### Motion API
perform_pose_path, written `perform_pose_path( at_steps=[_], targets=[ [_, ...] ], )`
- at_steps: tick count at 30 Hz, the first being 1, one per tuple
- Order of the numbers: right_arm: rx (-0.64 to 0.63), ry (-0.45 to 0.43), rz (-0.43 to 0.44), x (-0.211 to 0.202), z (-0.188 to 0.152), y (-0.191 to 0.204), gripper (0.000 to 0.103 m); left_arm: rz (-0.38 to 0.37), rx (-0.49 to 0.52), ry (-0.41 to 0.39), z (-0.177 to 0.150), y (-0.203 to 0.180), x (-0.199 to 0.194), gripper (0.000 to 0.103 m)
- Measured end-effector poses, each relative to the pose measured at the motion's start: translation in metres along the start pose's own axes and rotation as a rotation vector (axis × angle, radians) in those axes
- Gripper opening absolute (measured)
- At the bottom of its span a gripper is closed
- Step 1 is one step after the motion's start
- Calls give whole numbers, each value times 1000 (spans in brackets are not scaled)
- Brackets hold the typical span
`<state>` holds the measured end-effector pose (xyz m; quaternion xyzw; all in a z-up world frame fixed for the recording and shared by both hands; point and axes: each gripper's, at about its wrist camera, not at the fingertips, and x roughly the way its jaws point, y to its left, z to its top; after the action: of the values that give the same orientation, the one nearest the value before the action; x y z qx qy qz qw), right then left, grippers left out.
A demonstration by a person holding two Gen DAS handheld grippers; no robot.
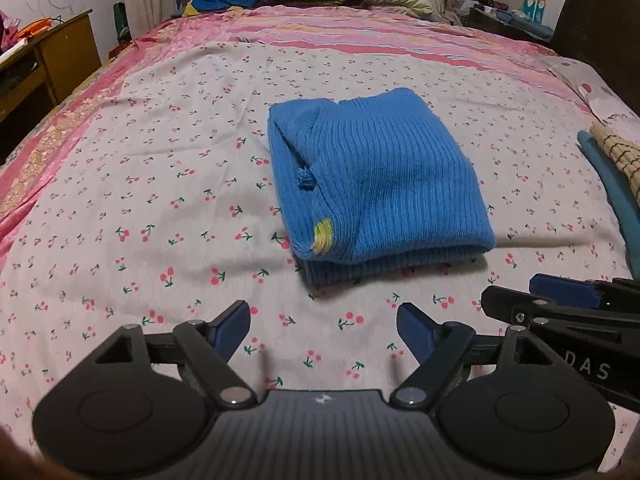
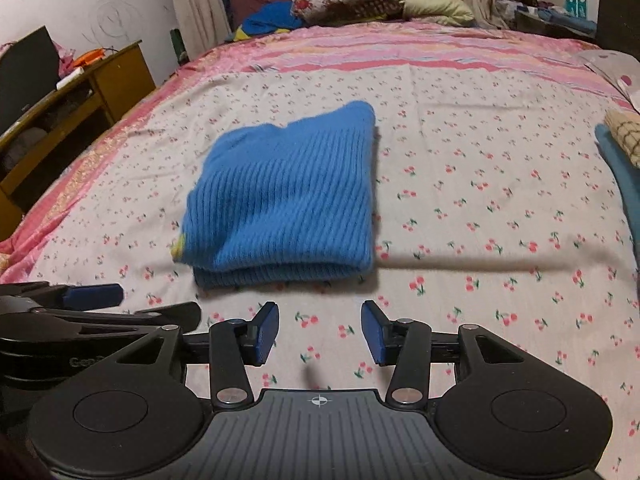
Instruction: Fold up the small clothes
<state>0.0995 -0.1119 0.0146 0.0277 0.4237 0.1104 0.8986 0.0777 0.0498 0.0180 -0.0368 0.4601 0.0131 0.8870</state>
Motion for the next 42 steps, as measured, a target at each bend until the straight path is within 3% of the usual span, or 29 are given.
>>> perform_pose_path(
  at_steps=[42],
  targets=[
    [17,32,-16,-4,-13,0,45,33,-19,11,-9,-4,-10,87]
  ],
)
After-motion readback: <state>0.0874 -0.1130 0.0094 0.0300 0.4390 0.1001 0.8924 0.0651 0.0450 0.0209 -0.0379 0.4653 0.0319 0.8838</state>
